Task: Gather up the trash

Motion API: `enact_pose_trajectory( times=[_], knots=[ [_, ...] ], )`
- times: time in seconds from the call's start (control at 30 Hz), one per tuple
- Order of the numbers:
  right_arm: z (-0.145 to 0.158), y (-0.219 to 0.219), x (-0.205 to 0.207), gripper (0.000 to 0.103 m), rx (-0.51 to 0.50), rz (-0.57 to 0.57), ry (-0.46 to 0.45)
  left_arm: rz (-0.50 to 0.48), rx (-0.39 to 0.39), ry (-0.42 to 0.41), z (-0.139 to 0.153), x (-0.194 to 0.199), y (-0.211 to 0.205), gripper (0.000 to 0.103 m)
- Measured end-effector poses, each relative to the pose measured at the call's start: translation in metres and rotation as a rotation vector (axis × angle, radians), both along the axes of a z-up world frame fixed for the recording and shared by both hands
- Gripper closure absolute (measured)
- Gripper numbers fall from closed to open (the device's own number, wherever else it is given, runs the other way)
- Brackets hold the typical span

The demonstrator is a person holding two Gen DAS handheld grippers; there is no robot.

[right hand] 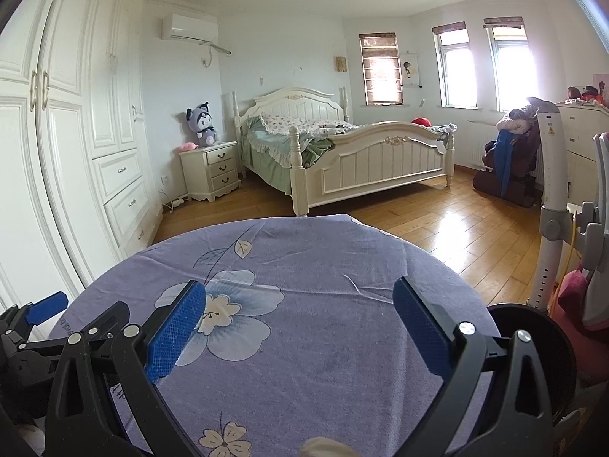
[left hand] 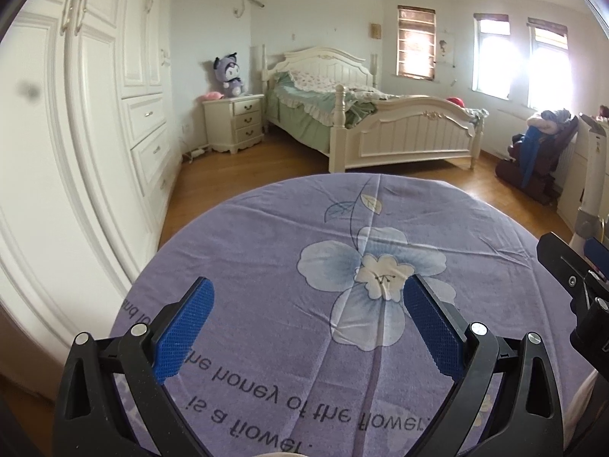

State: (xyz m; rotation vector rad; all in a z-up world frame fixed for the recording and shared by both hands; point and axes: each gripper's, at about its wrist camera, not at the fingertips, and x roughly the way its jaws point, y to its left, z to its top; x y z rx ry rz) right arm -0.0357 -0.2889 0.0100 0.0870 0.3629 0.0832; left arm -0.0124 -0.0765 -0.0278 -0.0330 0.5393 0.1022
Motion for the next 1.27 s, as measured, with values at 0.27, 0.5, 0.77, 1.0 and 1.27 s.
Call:
enact_pose_trajectory(
  times=[0.27,0.5,0.77,1.0,1.27],
  knots=[
    [0.002,0.000,0.001,0.005,-0.014,-0.005,0.011,-0.010,-0.020,0.000,0.001,0.001,0.006,0.005],
    [0.003,0.003,0.003,0.005,-0.015,-0.004,0.012,-0.010,-0.038,0.011,0.001,0.002,0.010,0.005],
    [0.003,0.003,0.003,0.005,-0.014,-0.004,0.010,-0.012,-0.012,-0.006,0.002,0.002,0.008,0.005],
    [0.003,0.003,0.003,0.005,-0.013,-0.004,0.006,-0.013,-0.014,-0.004,0.001,0.002,0.006,0.005],
    [0.002,0.003,0.003,0.005,-0.013,-0.004,0.006,-0.013,-0.017,-0.001,0.000,0.003,0.006,0.005]
  ],
)
